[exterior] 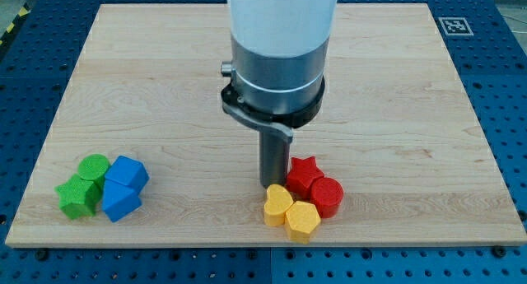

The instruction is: Move the yellow blocks to the bottom of the red blocks

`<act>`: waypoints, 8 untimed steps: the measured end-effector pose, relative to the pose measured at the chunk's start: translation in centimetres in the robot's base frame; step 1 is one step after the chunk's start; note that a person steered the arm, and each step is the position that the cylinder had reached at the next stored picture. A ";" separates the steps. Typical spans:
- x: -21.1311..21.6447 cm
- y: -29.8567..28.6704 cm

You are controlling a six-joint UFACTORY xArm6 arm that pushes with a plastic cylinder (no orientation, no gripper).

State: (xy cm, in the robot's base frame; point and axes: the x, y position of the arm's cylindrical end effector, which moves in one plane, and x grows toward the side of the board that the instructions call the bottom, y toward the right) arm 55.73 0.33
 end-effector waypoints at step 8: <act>6.1 1.8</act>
